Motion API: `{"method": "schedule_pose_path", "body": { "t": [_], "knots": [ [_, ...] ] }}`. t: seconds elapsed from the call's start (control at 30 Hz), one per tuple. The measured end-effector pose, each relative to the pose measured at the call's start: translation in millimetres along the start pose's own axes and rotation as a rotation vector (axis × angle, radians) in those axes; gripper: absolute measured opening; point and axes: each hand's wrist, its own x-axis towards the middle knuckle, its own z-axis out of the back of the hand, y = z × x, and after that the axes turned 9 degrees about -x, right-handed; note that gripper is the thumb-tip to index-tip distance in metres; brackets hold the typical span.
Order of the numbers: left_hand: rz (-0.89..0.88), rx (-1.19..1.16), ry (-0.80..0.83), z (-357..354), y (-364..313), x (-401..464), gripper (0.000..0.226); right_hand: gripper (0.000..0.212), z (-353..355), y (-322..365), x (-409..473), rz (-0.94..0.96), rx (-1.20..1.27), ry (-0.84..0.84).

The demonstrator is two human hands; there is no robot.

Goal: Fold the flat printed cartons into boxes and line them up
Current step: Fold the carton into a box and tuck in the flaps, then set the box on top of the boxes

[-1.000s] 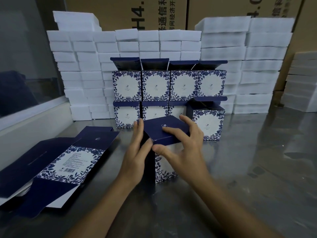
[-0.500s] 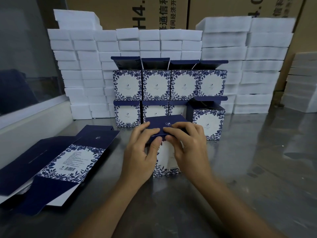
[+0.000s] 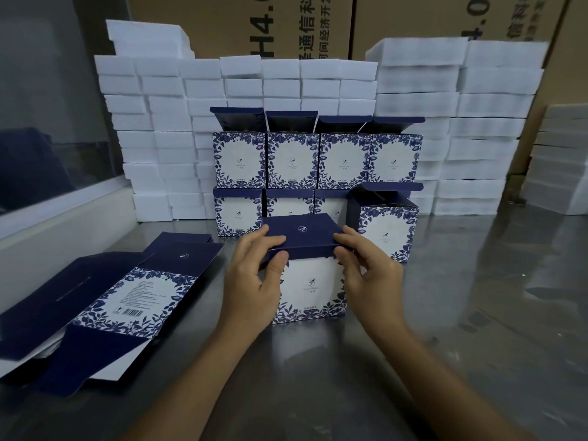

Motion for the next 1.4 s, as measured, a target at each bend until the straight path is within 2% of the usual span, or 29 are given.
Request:
{"method": "schedule_pose_path", "body": {
  "t": [0.07, 0.2, 0.33, 0.37, 0.4, 0.47, 0.5, 0.57, 0.73, 0.87, 1.07, 1.2, 1.4],
  "knots": [
    [-0.017, 0.003, -0.001, 1, 2, 1, 0.019, 0.02, 0, -3, 1, -0.05, 0.079, 0.016],
    [-0.001, -0.023, -0.002, 0, 1, -1, 0.02, 0.028, 0, -3, 3, -0.079, 0.167, -0.023],
    [0.034, -0.025, -0.005, -4, 0, -4, 0.026, 0.018, 1, 1, -2, -0.072, 0.0, -0.054],
    [0.038, -0.015, 0.001, -4, -1, -5, 0.03, 0.027, 1, 4, -5, -0.09, -0.044, -0.017],
    [0.043, -0.008, 0.013, -6, -2, -6, 0.036, 0.044, 0, 7, -8, -0.116, -0.078, 0.052],
    [0.06, -0.023, 0.057, -10, -7, -8, 0.044, 0.093, -3, 14, -16, -0.165, -0.119, 0.244],
    [0.067, -0.03, 0.078, -11, -9, -9, 0.047, 0.11, -5, 17, -19, -0.193, -0.134, 0.315],
    [0.061, -0.021, 0.097, -14, -10, -11, 0.052, 0.123, -10, 21, -23, -0.226, -0.174, 0.368],
    [0.02, -0.007, 0.132, -16, -6, -12, 0.059, 0.123, -17, 18, -25, -0.23, -0.257, 0.35],
    [-0.013, -0.025, 0.219, -5, 8, -10, 0.056, 0.133, -11, 8, -18, -0.186, -0.253, 0.299],
    [0.322, 0.508, 0.369, 19, 44, 0, 0.014, 0.131, 4, 6, 39, -0.019, -0.396, 0.142],
    [0.312, 0.567, 0.38, 14, 48, 3, 0.014, 0.134, 13, -1, 101, 0.002, -0.476, 0.052],
    [0.311, 0.62, 0.325, 10, 55, 7, 0.014, 0.128, 28, -7, 173, -0.09, -0.351, -0.08]
  ]
}}
